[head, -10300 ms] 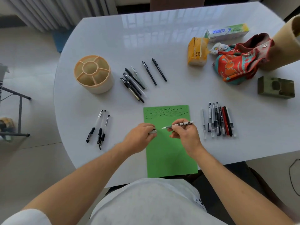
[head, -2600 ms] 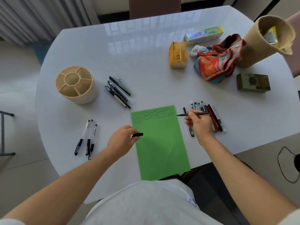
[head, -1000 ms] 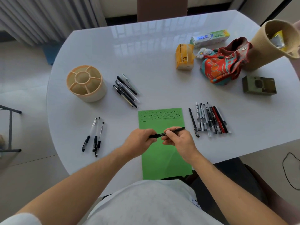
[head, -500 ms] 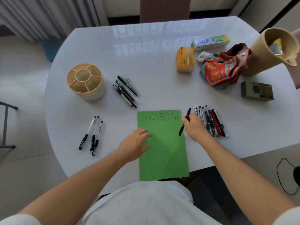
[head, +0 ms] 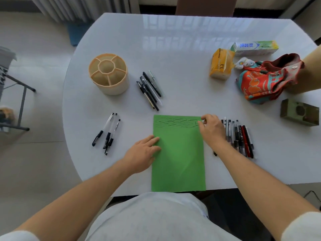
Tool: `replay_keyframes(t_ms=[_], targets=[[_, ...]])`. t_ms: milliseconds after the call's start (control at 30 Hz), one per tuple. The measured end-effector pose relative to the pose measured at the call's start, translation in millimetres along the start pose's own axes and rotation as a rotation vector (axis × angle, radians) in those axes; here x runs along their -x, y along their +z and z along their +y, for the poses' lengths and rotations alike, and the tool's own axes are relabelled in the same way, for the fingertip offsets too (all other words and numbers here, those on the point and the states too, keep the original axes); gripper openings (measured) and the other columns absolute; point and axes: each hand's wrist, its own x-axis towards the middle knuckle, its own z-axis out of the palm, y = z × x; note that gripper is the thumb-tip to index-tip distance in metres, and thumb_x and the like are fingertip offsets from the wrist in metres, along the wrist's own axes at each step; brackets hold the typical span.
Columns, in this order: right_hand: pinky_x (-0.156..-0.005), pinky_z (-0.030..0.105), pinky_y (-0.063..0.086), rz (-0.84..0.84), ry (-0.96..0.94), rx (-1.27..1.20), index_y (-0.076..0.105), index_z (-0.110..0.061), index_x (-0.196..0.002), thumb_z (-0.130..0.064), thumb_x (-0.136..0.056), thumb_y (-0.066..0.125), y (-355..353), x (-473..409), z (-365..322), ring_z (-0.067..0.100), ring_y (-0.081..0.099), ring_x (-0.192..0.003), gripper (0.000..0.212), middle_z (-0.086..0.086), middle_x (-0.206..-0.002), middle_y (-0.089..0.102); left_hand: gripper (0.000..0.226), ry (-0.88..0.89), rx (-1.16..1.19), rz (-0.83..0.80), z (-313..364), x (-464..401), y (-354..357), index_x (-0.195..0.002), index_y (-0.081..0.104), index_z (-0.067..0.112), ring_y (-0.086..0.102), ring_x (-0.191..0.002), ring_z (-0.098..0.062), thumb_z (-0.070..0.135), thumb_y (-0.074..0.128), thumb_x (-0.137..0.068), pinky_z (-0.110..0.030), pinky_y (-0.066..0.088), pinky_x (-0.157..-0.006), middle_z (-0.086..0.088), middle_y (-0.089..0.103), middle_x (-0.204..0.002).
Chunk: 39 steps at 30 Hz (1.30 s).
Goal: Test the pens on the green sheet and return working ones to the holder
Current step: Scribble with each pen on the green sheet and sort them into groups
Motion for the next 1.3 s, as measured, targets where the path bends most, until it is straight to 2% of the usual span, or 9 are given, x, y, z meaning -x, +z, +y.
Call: replay_keyframes(t_ms=[233, 433, 533, 667, 767, 867, 967, 1133, 1300], targets=[[-0.091, 0.038, 0.053, -0.143, -0.230, -0.148, 0.070, -0.012, -0.114, -0.037, -0.095, 0.065, 49, -41, -112, 0.025, 0.065, -0.101, 0.033, 0.009, -0.112, 0.069, 0.047, -0.074, 0.041, -0.048, 6, 7, -3, -0.138, 0.053, 0.025, 0.013, -0.153, -0.021, 0.025, 0.054, -0.091, -0.044, 0.030, -0.118, -0.002, 0.022, -0.165], [-0.070, 0.030, 0.045, -0.134, -0.249, 0.021, 0.068, -0.016, -0.100, -0.036, -0.095, 0.064, 75, -54, -136, 0.027, 0.065, -0.087, 0.021, 0.008, -0.105, 0.068, 0.044, -0.091, 0.063, -0.066, 10, 6, -7, -0.134, 0.058, 0.024, 0.017, -0.152, -0.023, 0.024, 0.054, -0.090, -0.042, 0.031, -0.118, -0.003, 0.025, -0.164], [-0.069, 0.031, 0.048, -0.100, -0.109, -0.186, 0.068, -0.014, -0.093, -0.026, -0.095, 0.061, 68, -52, -130, 0.022, 0.063, -0.080, 0.014, 0.005, -0.089, 0.070, 0.043, -0.078, 0.067, -0.058, 10, 6, -10, -0.132, 0.060, 0.023, 0.018, -0.152, -0.024, 0.023, 0.053, -0.090, -0.042, 0.029, -0.119, -0.004, 0.027, -0.163], [-0.072, 0.041, 0.063, -0.046, 0.168, -0.722, 0.066, -0.011, -0.091, -0.009, -0.089, 0.066, 38, -30, -103, 0.020, 0.073, -0.068, 0.003, 0.009, -0.079, 0.073, 0.042, -0.080, 0.127, -0.013, 11, 6, -15, -0.136, 0.058, 0.023, 0.025, -0.149, -0.023, 0.027, 0.056, -0.094, -0.042, 0.027, -0.120, -0.004, 0.037, -0.157], [-0.065, 0.036, 0.063, -0.037, 0.244, -0.960, 0.067, -0.008, -0.091, 0.001, -0.087, 0.067, 10, 5, -71, 0.019, 0.071, -0.062, 0.010, 0.012, -0.077, 0.073, 0.038, -0.141, 0.298, 0.160, 13, 6, -22, -0.134, 0.058, 0.022, 0.044, -0.134, -0.016, 0.028, 0.057, -0.097, -0.040, 0.035, -0.116, 0.000, 0.054, -0.142], [-0.058, 0.029, 0.056, -0.065, 0.240, -1.032, 0.070, -0.008, -0.088, 0.006, -0.087, 0.066, -14, 45, -42, 0.016, 0.064, -0.058, 0.015, 0.010, -0.073, 0.071, 0.044, -0.260, 0.528, 0.229, 16, 1, -35, -0.140, 0.045, 0.027, 0.060, -0.101, -0.005, 0.034, 0.057, -0.098, -0.034, 0.051, -0.094, 0.009, 0.060, -0.125], [-0.059, 0.028, 0.055, -0.115, 0.231, -1.065, 0.074, -0.009, -0.086, 0.006, -0.088, 0.064, -27, 85, -25, 0.019, 0.062, -0.061, 0.019, 0.011, -0.073, 0.071, 0.048, -0.235, 0.636, 0.112, 21, -7, -47, -0.143, 0.036, 0.039, 0.066, -0.080, -0.001, 0.041, 0.053, -0.099, -0.025, 0.053, -0.077, 0.016, 0.063, -0.112], [-0.059, 0.027, 0.052, -0.078, 0.283, -1.179, 0.073, -0.010, -0.084, 0.001, -0.085, 0.064, -25, 123, -21, 0.018, 0.059, -0.062, 0.015, 0.012, -0.072, 0.066, 0.015, -0.065, 0.557, -0.067, 33, -13, -50, -0.108, 0.064, 0.031, 0.064, -0.063, -0.001, 0.034, 0.052, -0.101, -0.018, 0.050, -0.060, 0.011, 0.070, -0.079], [-0.058, 0.028, 0.049, -0.179, 0.379, -1.334, 0.071, -0.004, -0.095, -0.006, -0.090, 0.067, -5, 140, -45, 0.021, 0.057, -0.062, 0.007, 0.012, -0.073, 0.066, 0.015, 0.033, 0.493, -0.112, 49, -14, -53, -0.095, 0.068, 0.023, 0.065, -0.062, -0.004, 0.033, 0.057, -0.098, -0.027, 0.054, -0.061, 0.008, 0.070, -0.075]])
